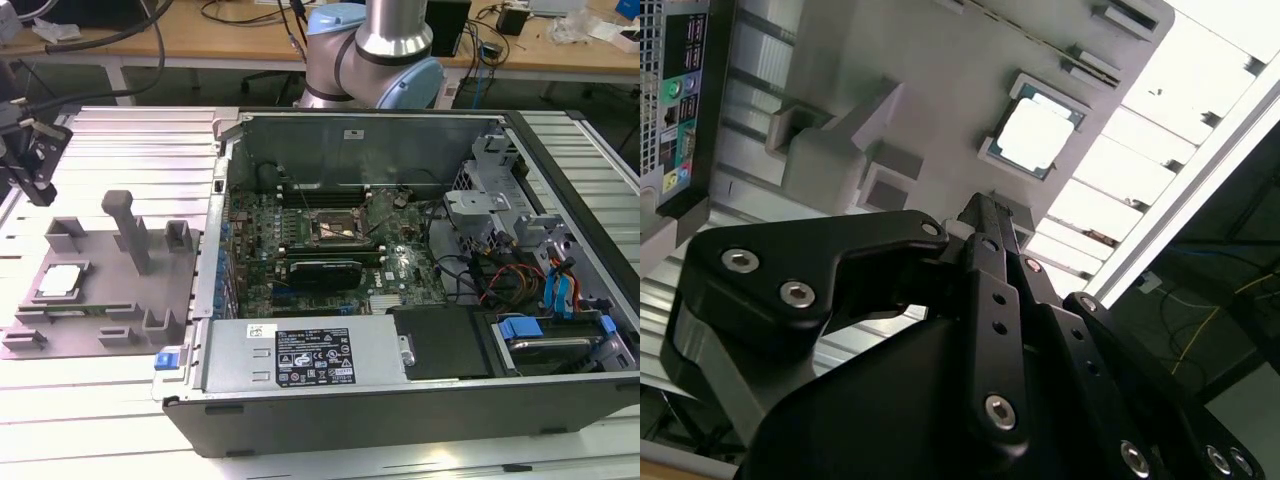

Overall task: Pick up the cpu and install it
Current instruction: 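Pick up the cpu and move it towards the insertion slot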

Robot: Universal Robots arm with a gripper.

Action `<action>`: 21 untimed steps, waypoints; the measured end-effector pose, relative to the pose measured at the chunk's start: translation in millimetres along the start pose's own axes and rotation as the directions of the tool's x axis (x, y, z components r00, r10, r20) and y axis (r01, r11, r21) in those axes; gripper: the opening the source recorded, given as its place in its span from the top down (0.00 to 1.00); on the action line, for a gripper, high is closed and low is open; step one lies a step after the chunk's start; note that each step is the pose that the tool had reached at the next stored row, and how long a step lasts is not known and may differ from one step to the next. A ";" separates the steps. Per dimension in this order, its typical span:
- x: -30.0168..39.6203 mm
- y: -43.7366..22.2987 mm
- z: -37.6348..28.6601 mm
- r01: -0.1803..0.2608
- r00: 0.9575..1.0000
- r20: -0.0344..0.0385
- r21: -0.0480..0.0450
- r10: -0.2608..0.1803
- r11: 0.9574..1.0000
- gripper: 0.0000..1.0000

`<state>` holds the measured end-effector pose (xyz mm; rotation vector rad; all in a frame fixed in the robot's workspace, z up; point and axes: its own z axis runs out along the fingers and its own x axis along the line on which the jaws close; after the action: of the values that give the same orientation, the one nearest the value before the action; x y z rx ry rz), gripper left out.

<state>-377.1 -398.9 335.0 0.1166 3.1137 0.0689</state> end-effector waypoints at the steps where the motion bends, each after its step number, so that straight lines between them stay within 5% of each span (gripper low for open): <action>1: 0.1 0.0 0.1 0.000 1.000 0.000 0.000 0.000 1.000 0.89; 9: 2.1 -0.1 0.9 0.000 1.000 0.000 0.000 0.000 1.000 0.89; 21: 22.1 -2.3 14.5 0.000 1.000 0.009 0.000 0.000 1.000 0.89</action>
<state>-398.9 -398.9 319.9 0.1159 3.1043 0.0688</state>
